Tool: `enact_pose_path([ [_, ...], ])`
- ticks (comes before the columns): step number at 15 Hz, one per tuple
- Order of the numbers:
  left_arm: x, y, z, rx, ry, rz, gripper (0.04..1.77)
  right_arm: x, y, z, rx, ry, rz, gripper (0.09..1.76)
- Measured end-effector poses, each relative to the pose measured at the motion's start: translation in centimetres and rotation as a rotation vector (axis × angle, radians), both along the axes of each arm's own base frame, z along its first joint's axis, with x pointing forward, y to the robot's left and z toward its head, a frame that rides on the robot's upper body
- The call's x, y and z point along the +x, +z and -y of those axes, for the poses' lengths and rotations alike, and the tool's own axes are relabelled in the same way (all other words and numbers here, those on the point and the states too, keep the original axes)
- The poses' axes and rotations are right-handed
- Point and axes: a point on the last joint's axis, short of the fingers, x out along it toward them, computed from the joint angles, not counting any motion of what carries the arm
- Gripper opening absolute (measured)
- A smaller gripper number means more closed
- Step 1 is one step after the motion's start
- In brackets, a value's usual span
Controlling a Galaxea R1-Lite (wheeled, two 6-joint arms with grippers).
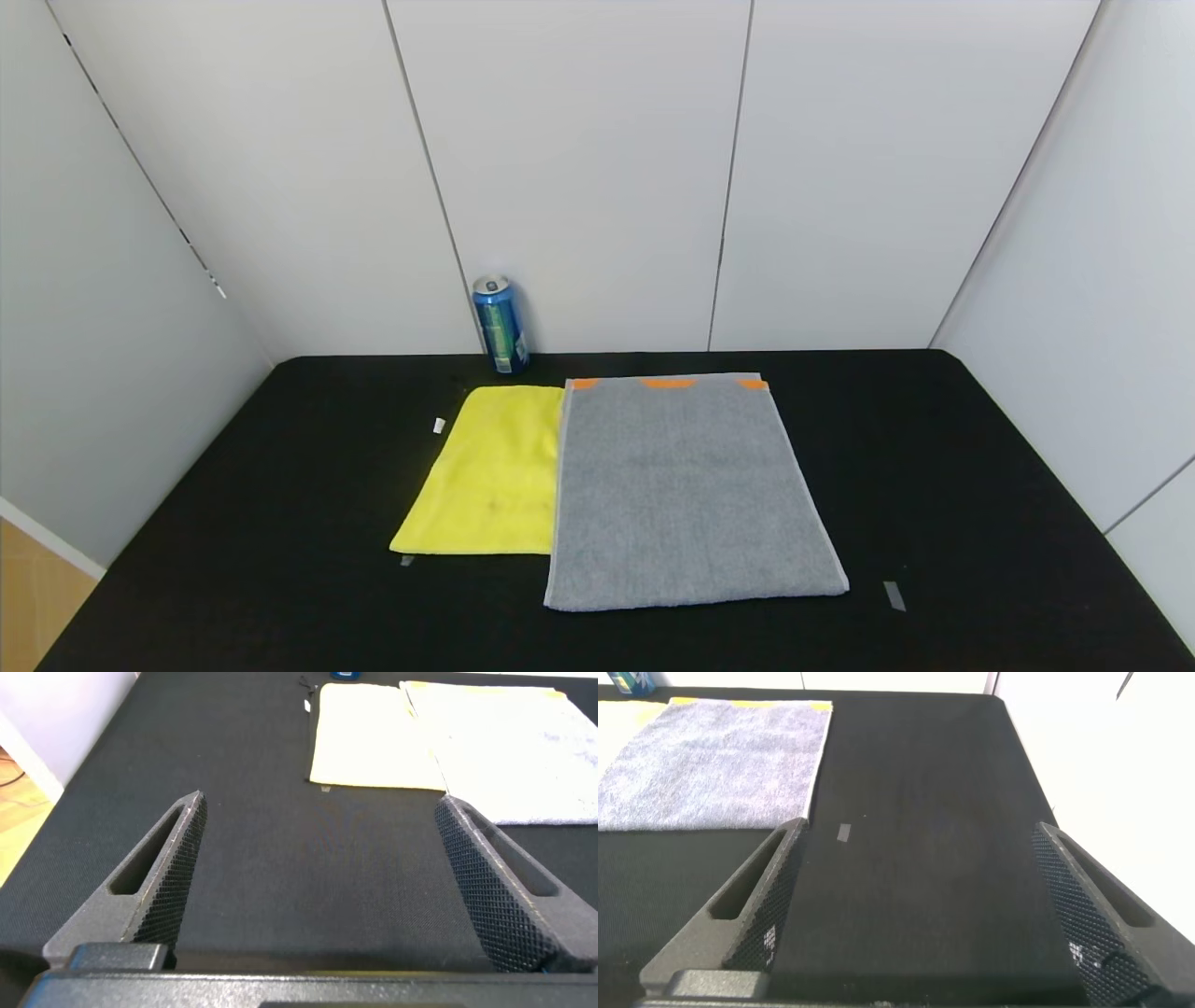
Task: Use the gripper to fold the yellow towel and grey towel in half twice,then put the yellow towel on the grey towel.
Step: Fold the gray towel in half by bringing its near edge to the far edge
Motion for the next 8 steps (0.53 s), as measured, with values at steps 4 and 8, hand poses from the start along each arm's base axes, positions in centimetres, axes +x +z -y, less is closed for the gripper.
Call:
enact_pose_path([
  [4, 0.0, 0.0, 0.0, 0.013, -0.001, 0.001, 1.72, 0.0, 0.0, 0.0, 0.000, 0.000, 0.000, 1.71],
  [8, -0.4, 1.8, 0.1, 0.014, -0.027, 0.092, 1.72, -0.4, 1.3, 0.0, 0.007, 0.014, 0.042, 1.71],
])
